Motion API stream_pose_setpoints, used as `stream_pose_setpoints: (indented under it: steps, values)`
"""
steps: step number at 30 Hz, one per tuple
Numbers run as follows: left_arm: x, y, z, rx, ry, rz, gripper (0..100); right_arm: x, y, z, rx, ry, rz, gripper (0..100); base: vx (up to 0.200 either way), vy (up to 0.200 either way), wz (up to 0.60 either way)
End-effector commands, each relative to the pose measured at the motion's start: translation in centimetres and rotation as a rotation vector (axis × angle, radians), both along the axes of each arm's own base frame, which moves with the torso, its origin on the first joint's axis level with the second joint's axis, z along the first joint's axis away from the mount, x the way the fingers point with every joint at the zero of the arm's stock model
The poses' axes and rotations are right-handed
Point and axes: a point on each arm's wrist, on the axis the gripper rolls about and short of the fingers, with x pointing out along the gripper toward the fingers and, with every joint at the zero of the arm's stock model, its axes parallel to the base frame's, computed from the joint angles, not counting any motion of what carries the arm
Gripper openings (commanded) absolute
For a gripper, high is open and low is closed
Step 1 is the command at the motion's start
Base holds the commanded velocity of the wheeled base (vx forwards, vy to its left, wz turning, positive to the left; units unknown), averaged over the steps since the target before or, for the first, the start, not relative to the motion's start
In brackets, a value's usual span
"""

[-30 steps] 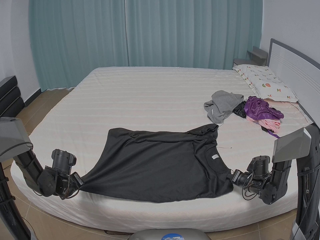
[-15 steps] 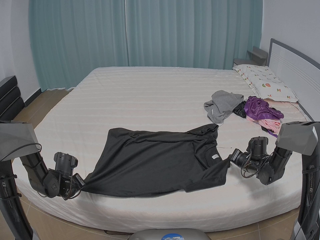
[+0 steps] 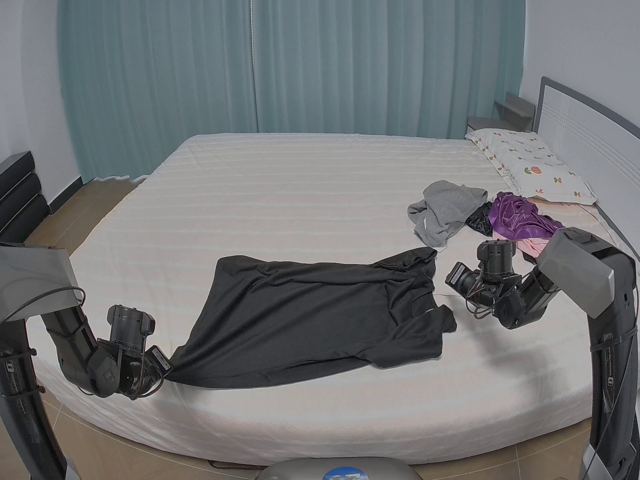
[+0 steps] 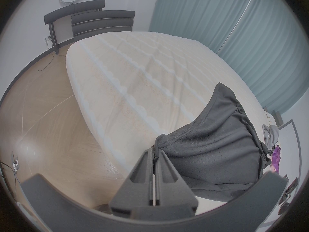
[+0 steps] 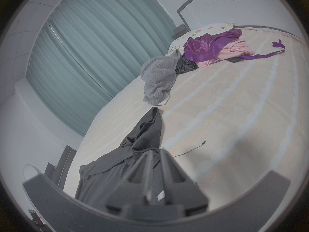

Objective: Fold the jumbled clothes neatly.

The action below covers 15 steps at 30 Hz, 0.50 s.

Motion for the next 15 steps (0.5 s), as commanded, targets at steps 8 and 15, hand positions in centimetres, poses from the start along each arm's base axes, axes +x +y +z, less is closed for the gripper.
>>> stream_pose_setpoints:
  steps: [8, 15]
  values:
    - [-0.1, -0.2, 0.5, -0.014, -0.019, -0.014, 0, -3.5, 1.3, 0.8, 0.029, 0.082, 0.129, 100, 0.0, 0.0, 0.0]
    - [-0.5, -0.3, 1.6, -0.035, -0.043, -0.031, 0, -9.4, 1.5, 0.6, -0.033, 0.154, 0.284, 100, 0.0, 0.0, 0.0]
